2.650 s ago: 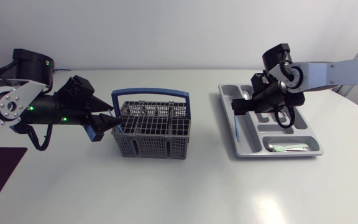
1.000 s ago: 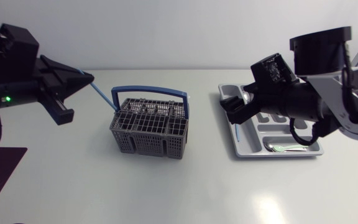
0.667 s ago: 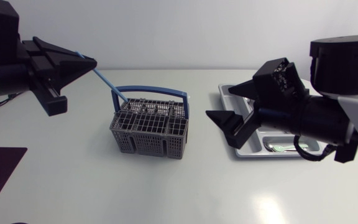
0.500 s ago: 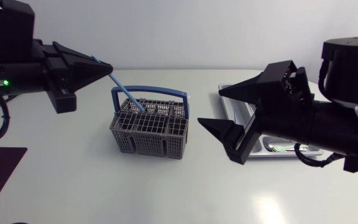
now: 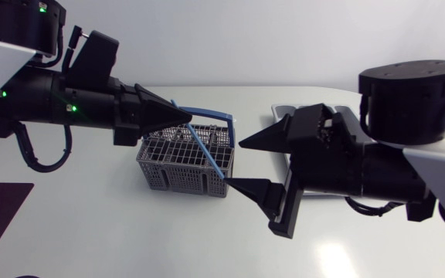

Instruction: Unload the cutlery basket into the drawer organizer.

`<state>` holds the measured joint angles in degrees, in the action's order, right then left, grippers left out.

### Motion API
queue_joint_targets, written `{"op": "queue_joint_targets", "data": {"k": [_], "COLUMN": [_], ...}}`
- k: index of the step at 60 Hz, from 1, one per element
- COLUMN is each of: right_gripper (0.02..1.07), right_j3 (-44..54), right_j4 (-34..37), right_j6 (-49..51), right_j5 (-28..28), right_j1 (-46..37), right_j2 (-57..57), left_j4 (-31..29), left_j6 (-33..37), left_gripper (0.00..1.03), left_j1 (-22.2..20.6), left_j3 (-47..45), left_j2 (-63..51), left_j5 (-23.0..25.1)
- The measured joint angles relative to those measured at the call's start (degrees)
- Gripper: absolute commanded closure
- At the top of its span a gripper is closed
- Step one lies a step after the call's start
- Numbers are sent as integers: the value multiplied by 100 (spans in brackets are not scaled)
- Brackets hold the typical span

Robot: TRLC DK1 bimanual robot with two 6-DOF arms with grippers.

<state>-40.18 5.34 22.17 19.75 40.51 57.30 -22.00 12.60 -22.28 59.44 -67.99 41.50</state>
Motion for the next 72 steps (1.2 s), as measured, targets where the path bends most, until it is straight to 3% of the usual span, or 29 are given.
{"op": "queue_joint_targets", "data": {"k": [9, 32, 44, 53, 64, 72], "right_gripper": [25, 65, 70, 87, 101, 101], "right_j3": [0, -68, -151, -151, -162, -223], "right_j4": [0, -92, -155, -175, -177, -173], "right_j6": [22, 22, 22, 22, 22, 20], "right_j5": [105, 129, 131, 131, 140, 195], "right_j1": [0, -133, -164, -164, -184, -238], "right_j2": [219, 387, 544, 610, 621, 715], "left_j4": [2, 0, -2, -2, -2, -2], "left_j6": [-66, -129, -216, -216, -219, -219], "left_gripper": [97, 97, 97, 97, 97, 97], "left_j1": [-223, -446, -553, -570, -570, -570], "left_j3": [197, 297, 297, 297, 297, 297], "left_j2": [-4, -184, -184, -184, -184, -184], "left_j5": [31, 48, 50, 48, 48, 42]}}
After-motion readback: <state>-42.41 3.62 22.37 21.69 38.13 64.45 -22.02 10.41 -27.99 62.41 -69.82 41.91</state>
